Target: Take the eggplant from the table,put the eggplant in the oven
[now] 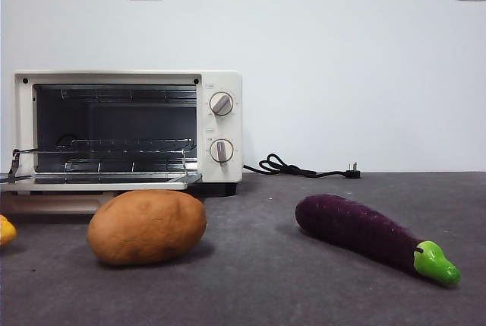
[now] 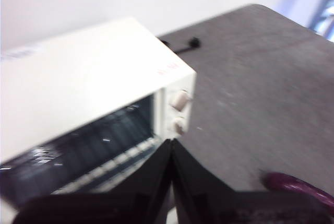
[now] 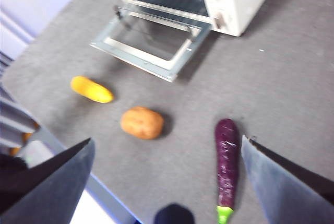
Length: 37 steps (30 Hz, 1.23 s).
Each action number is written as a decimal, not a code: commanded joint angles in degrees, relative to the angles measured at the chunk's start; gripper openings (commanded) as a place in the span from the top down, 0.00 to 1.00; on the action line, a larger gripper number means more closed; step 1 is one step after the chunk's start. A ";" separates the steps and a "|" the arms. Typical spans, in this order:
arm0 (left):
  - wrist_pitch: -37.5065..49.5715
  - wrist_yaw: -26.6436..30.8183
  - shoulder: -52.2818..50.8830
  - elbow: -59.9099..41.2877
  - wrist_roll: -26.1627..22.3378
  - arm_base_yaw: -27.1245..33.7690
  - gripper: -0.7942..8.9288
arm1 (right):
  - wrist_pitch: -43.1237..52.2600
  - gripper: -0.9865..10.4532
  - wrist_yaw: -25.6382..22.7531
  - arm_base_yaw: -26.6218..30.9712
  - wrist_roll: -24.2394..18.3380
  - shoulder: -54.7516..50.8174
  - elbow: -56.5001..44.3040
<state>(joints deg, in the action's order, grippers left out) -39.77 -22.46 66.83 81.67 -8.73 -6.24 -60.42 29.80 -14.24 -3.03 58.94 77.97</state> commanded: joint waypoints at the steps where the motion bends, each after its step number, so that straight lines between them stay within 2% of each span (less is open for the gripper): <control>1: 0.28 3.39 -2.80 -0.50 1.01 0.04 0.92 | -0.20 0.50 -1.51 -0.11 -0.44 1.03 0.00; 7: -0.07 7.26 -9.62 -0.50 2.86 0.04 0.92 | -2.80 0.50 -5.79 -0.81 -0.52 5.07 0.00; 14: -4.61 7.50 -15.61 -0.50 2.82 0.04 0.92 | -6.14 0.50 -11.04 -4.55 -1.53 12.90 -0.09; 23: -11.41 6.95 -17.79 -0.50 2.82 -0.04 0.92 | -7.17 0.50 -15.47 -9.68 -1.70 24.00 -0.48; 28: -11.69 4.42 -17.99 -0.50 2.84 -0.13 0.92 | -5.35 0.50 -16.39 -11.45 -1.55 28.57 -3.43; 37: -11.80 4.07 -17.97 -0.50 2.82 -0.13 0.92 | 5.68 0.50 -16.79 -12.11 1.25 30.08 -16.90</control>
<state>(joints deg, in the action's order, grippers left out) -51.83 -18.17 49.06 81.65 -6.35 -6.24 -55.40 13.23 -26.24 -2.92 88.71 62.30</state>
